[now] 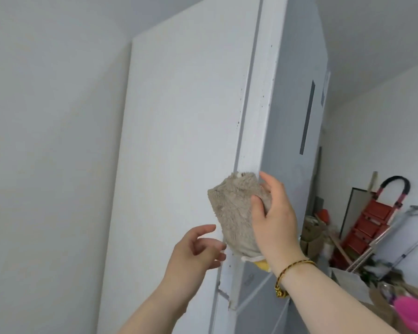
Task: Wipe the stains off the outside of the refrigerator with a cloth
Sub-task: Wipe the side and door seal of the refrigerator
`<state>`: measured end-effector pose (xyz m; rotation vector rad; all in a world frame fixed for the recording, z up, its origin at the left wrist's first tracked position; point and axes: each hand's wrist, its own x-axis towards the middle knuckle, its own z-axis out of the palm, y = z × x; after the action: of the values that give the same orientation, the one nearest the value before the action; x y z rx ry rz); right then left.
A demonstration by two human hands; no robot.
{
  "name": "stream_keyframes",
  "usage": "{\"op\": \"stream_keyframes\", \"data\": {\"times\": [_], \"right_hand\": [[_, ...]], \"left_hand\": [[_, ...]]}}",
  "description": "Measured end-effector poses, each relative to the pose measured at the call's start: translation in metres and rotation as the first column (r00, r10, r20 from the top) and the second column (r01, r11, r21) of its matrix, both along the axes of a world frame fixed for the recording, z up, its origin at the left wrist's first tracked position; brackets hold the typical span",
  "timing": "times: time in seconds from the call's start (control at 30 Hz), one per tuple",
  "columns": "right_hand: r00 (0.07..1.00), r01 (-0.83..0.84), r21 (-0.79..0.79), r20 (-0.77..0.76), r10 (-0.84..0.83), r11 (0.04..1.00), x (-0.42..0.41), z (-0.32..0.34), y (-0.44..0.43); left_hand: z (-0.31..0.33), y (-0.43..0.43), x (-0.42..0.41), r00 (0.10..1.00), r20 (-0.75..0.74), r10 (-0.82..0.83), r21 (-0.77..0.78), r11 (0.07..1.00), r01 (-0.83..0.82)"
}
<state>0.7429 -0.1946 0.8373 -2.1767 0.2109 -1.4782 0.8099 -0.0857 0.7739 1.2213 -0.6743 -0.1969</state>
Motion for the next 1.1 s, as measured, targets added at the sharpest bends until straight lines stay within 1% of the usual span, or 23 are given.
{"op": "stream_keyframes", "data": {"times": [0.1,0.2,0.27,0.37,0.43,0.5,0.57,0.6,0.63,0.67,0.7,0.73,0.77,0.8,0.83,0.9,0.97,1.0,1.03,1.1], "right_hand": [[0.996,0.023,-0.030,0.091,-0.020,0.999,0.003,0.028,-0.017],[0.982,0.050,-0.107,0.185,-0.029,0.993,0.005,0.067,-0.029],[0.960,0.098,-0.178,0.275,-0.046,0.979,0.006,0.099,-0.034],[0.920,0.158,-0.187,0.384,-0.076,0.970,0.011,0.151,-0.039],[0.900,0.238,-0.196,0.412,-0.141,0.951,0.018,0.180,-0.041],[0.885,0.333,-0.226,0.410,-0.221,0.915,0.028,0.198,-0.041],[0.829,0.476,-0.224,0.437,-0.349,0.850,0.038,0.208,-0.041],[0.768,0.581,-0.209,0.461,-0.444,0.787,0.040,0.208,-0.041],[0.687,0.690,-0.200,0.485,-0.541,0.696,0.044,0.207,-0.042],[0.629,0.755,-0.205,0.492,-0.602,0.623,0.047,0.204,-0.045],[0.609,0.778,-0.220,0.491,-0.622,0.588,0.052,0.200,-0.048],[0.638,0.751,-0.225,0.488,-0.596,0.621,0.056,0.195,-0.050],[0.683,0.692,-0.205,0.495,-0.537,0.692,0.060,0.191,-0.051],[0.712,0.623,-0.168,0.526,-0.465,0.764,0.064,0.189,-0.052],[0.719,0.567,-0.140,0.565,-0.405,0.812,0.066,0.186,-0.051],[0.747,0.497,-0.145,0.573,-0.337,0.855,0.068,0.180,-0.050],[0.828,0.411,-0.204,0.492,-0.270,0.889,0.072,0.172,-0.051],[0.858,0.393,-0.245,0.445,-0.257,0.886,0.074,0.168,-0.051],[0.875,0.395,-0.282,0.405,-0.265,0.874,0.076,0.164,-0.051],[0.867,0.462,-0.341,0.367,-0.336,0.819,0.076,0.168,-0.049]], "left_hand": [[0.008,-0.004,0.014,0.989,0.095,0.110,0.038,0.993,-0.114],[0.023,-0.006,0.031,0.944,0.237,0.228,0.046,0.968,-0.246],[0.039,-0.008,0.042,0.898,0.328,0.295,0.035,0.946,-0.323],[0.064,-0.014,0.064,0.817,0.437,0.376,-0.023,0.913,-0.408],[0.081,-0.020,0.080,0.748,0.519,0.414,-0.060,0.890,-0.452],[0.097,-0.027,0.096,0.676,0.594,0.437,-0.104,0.874,-0.474],[0.115,-0.036,0.118,0.635,0.620,0.461,-0.160,0.867,-0.472],[0.122,-0.040,0.127,0.595,0.645,0.480,-0.194,0.855,-0.480],[0.130,-0.044,0.140,0.540,0.678,0.498,-0.240,0.845,-0.478],[0.136,-0.048,0.147,0.456,0.730,0.510,-0.278,0.830,-0.483],[0.142,-0.053,0.156,0.344,0.784,0.516,-0.326,0.815,-0.479],[0.147,-0.059,0.164,0.253,0.824,0.507,-0.355,0.810,-0.467],[0.150,-0.067,0.172,0.188,0.854,0.485,-0.371,0.820,-0.435],[0.156,-0.076,0.178,0.170,0.866,0.469,-0.376,0.838,-0.396],[0.161,-0.083,0.181,0.161,0.870,0.466,-0.384,0.846,-0.369],[0.169,-0.094,0.186,0.146,0.854,0.499,-0.433,0.838,-0.333],[0.173,-0.102,0.191,0.097,0.837,0.538,-0.484,0.813,-0.324],[0.174,-0.104,0.193,0.087,0.830,0.551,-0.500,0.804,-0.321],[0.174,-0.104,0.193,0.085,0.824,0.560,-0.509,0.798,-0.323],[0.173,-0.105,0.192,0.094,0.812,0.576,-0.522,0.788,-0.326]]}}
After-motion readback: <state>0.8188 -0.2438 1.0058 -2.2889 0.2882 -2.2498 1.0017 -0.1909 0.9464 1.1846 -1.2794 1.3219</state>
